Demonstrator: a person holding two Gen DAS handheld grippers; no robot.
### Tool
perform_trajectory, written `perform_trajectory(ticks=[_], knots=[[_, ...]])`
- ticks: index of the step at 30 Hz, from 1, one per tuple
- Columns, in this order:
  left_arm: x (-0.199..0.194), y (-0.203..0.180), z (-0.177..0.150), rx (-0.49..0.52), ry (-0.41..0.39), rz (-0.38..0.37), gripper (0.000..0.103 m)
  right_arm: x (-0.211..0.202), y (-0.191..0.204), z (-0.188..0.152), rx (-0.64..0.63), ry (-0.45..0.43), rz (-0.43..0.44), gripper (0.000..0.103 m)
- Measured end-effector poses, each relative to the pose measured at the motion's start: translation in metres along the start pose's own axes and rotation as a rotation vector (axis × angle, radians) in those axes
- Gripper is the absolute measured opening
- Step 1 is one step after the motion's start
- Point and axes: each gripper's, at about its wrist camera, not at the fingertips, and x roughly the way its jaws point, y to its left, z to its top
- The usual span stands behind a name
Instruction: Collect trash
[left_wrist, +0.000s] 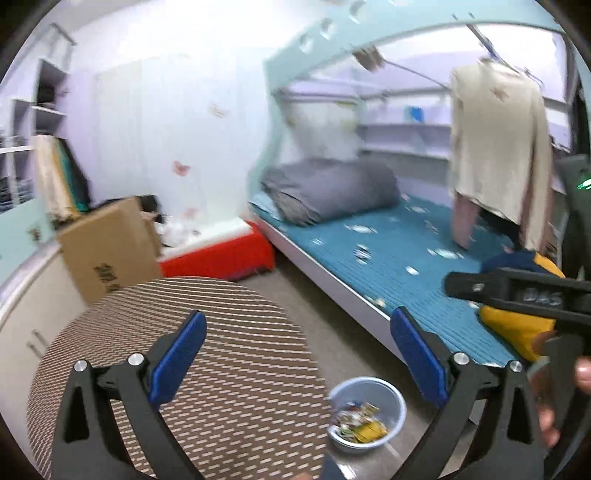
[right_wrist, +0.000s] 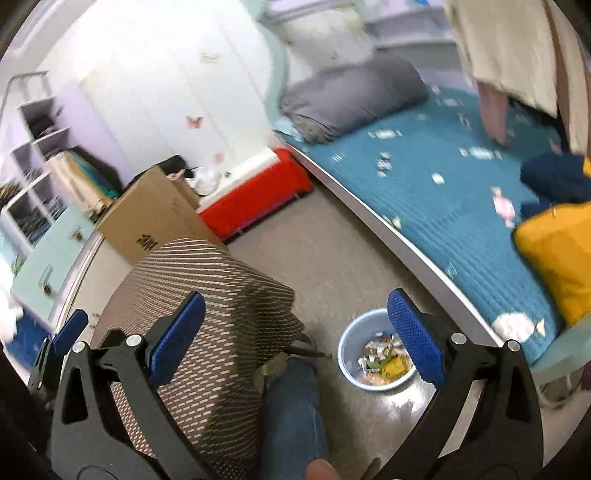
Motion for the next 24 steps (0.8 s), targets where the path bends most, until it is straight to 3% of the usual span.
perform_trajectory(ticks=[8, 12, 24], knots=[[-0.068, 0.073, -0.002, -0.174, -0.026, 0.147, 0.098, -0.047, 0.087, -0.016, -0.226, -0.101, 0.025, 0.097], [-0.094, 0.095, -0.003, -0.198, -0.041, 0.19, 0.098, -0.068, 0.12, -0.025, -0.308, -0.152, 0.023, 0.097], [-0.152, 0.107, -0.003, -0.239, -0.151, 0.234, 0.098, -0.104, 0.148, -0.031, -0.376, -0.288, 0.002, 0.097]])
